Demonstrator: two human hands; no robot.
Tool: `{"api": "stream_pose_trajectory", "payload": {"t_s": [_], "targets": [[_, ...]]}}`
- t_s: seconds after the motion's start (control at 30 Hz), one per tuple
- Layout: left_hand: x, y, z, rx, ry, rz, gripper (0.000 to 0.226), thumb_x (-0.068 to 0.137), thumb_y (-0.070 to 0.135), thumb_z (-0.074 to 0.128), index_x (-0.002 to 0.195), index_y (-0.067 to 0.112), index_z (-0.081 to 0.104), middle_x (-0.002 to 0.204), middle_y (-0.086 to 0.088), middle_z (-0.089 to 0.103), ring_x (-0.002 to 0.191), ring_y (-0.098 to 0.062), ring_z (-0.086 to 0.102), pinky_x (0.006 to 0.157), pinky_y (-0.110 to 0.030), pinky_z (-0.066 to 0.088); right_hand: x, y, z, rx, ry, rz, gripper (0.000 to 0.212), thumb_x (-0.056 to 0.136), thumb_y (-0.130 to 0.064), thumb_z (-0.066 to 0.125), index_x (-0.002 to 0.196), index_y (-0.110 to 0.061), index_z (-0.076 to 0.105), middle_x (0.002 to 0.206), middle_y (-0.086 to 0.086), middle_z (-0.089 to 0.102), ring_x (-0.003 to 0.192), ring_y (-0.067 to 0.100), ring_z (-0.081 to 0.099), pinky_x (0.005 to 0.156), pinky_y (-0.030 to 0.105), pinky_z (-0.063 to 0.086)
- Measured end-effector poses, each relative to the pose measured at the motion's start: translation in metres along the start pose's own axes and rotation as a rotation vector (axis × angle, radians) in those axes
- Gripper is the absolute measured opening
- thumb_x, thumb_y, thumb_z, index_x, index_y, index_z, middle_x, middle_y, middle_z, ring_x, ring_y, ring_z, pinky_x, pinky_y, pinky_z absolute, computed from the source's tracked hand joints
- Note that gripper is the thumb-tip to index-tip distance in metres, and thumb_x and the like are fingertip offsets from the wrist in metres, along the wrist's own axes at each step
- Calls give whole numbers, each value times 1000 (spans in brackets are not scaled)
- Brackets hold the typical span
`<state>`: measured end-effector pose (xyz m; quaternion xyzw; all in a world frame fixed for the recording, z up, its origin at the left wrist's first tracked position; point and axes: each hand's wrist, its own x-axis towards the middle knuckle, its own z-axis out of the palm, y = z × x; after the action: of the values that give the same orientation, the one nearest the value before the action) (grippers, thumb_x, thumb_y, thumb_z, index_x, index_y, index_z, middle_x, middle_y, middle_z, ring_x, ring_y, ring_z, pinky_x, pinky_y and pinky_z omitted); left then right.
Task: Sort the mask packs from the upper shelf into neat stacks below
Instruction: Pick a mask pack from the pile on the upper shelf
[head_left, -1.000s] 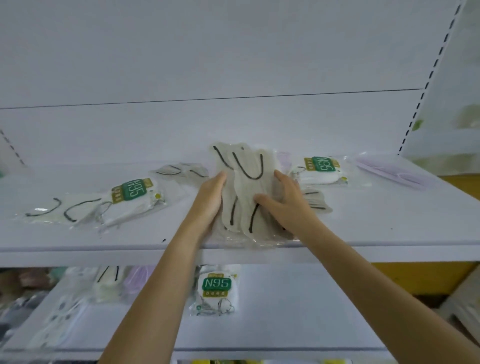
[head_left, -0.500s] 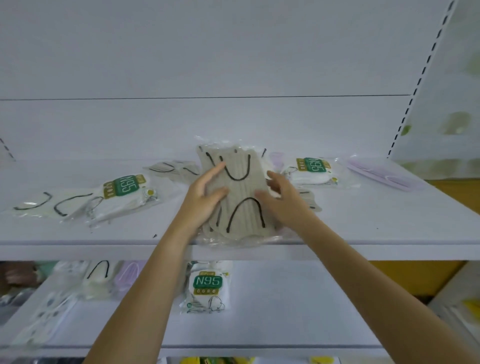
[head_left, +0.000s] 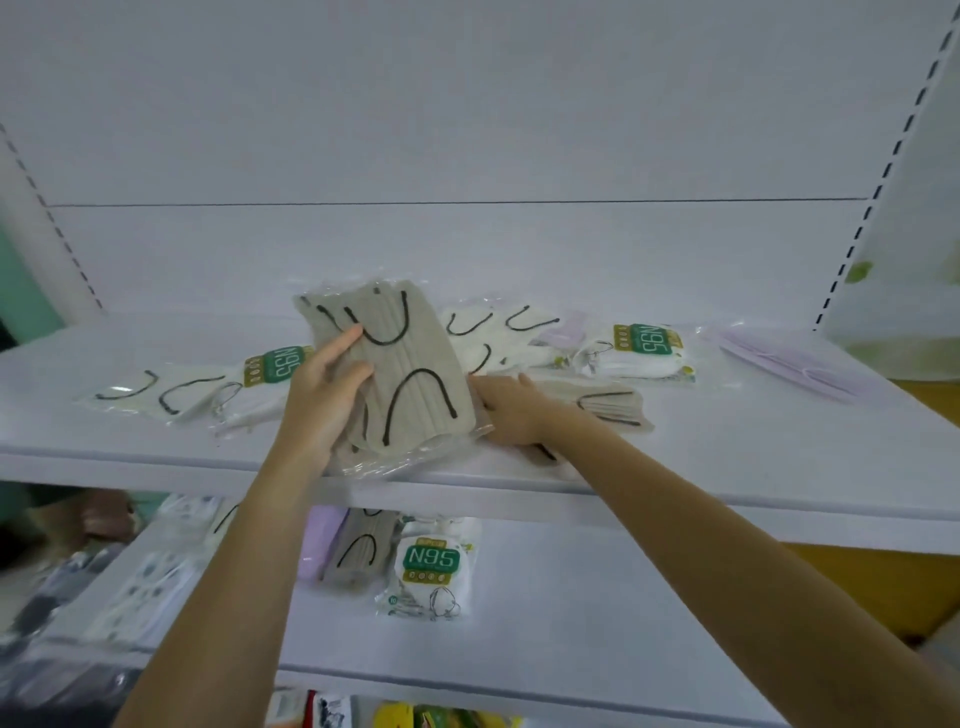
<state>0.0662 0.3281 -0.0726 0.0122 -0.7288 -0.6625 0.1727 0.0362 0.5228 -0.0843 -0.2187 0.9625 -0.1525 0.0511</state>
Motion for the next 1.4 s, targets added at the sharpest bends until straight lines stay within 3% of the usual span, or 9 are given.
{"api": "stream_pose_trajectory", "payload": {"t_s": [0.13,0.3,0.53,0.73,1.0,1.13,1.2,1.3,1.4], "targets": [[-5,0,-1,19,-7,11,46,92,5,53,134,22,50,128,4,53,113,-9,53,94,-22,41,-28,15,-14,93,169,3,61,94,-40,47,147,-17,25,153,4,27,141,23,23,115,37,16],[-15,-8,15,71,-61,5,46,92,8,51,135,25,49,137,4,48,126,-11,46,108,-32,36,-90,43,-6,-57,-62,119,80,79,-70,46,147,-38,17,158,-8,1,144,15,-4,116,39,-3],[-37,-13,7,74,39,10,40,92,4,49,120,31,58,129,5,53,123,-12,48,109,-37,38,-107,44,-5,-61,103,26,54,87,-57,49,137,-40,41,151,-9,29,140,15,23,112,31,15],[-54,-16,-2,28,156,27,40,94,4,45,129,21,54,115,9,58,77,14,54,73,-5,43,-124,42,1,-25,303,50,38,93,-42,48,124,-23,58,130,-2,56,122,19,47,99,30,36],[-66,-12,-28,50,196,95,35,94,15,47,121,37,54,136,2,46,121,-8,47,110,-32,36,-144,43,-10,-139,86,158,49,90,-16,57,136,-25,46,138,-1,48,122,21,42,99,25,30],[-81,-11,-39,30,132,88,30,98,25,46,126,32,54,137,6,44,119,0,43,99,-16,32,-137,11,-29,97,401,350,24,88,-2,45,84,-11,67,87,10,63,84,25,51,63,26,34],[-90,-7,-42,27,82,54,33,99,34,43,131,29,52,135,12,44,119,2,40,95,-15,30,-127,-28,-27,242,599,318,37,89,-5,45,55,-19,45,58,0,45,62,20,42,51,19,31],[-95,-7,-43,-2,-86,-13,49,95,53,39,133,26,52,141,7,44,129,-4,37,105,-24,27,-106,-105,3,439,579,175,34,94,-13,42,63,-22,52,60,-3,50,57,8,43,51,6,33],[-99,-10,-46,-63,-289,-21,61,83,63,47,111,12,65,120,-17,59,113,-22,59,98,-39,47,-92,-155,38,560,344,7,29,98,-17,38,100,-8,65,86,8,66,78,20,58,76,28,48]]}}
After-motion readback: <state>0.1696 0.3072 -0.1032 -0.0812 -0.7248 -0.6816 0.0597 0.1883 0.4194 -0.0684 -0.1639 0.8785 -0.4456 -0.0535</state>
